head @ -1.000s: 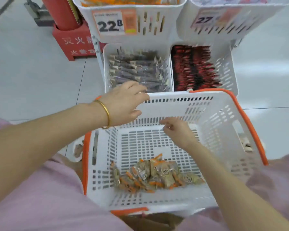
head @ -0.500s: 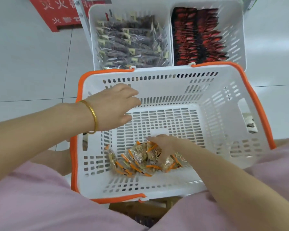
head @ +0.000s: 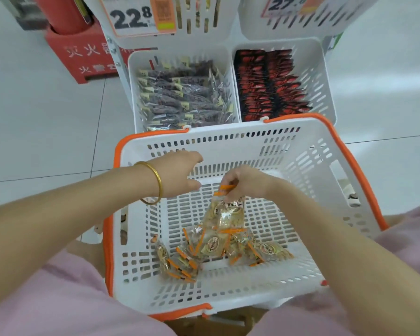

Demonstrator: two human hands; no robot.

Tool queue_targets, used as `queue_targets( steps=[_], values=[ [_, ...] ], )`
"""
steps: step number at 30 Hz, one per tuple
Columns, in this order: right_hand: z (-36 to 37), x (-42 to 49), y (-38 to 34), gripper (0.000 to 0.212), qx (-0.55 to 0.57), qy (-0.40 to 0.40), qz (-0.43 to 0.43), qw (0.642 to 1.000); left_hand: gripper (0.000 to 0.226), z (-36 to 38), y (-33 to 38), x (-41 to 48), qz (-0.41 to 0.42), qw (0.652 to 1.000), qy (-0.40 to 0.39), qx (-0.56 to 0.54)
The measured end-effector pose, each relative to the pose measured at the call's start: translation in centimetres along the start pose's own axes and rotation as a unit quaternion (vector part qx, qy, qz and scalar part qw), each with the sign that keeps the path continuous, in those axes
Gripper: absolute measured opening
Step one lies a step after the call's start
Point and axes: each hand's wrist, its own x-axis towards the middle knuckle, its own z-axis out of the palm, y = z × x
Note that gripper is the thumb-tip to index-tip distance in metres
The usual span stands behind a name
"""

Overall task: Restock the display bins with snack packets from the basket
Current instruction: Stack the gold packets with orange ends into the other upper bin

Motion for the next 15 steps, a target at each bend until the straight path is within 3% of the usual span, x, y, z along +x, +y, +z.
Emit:
queue_targets(
  steps=[2,4,7,11,15],
  values=[
    [-2.0,-1.0,-2.2,0.013,0.082,0.034,-0.030,0.996,0.067,-0.2,0.0,0.5,-0.029,0.994,-0.018,-0.106],
    [-3.7,-1.8,-4.1,0.026,0.133,0.052,-0.066,0.987,0.060,-0.7,0.3,0.9,-0.035,0.974,-0.024,-0.223],
    [-5.9,-2.9,-6.1,0.030,0.147,0.096,-0.091,0.980,0.015,-2.0,0.9,1.2,-0.011,0.927,-0.001,-0.376],
    [-8.9,-4.5,-7.6,0.023,0.117,0.172,-0.084,0.975,0.033,-3.6,1.7,1.5,-0.019,0.855,0.034,-0.517],
    [-10.6,-5.4,-8.6,0.024,0.088,0.193,-0.084,0.973,0.022,-5.1,2.6,1.8,-0.017,0.782,0.048,-0.621]
  ],
)
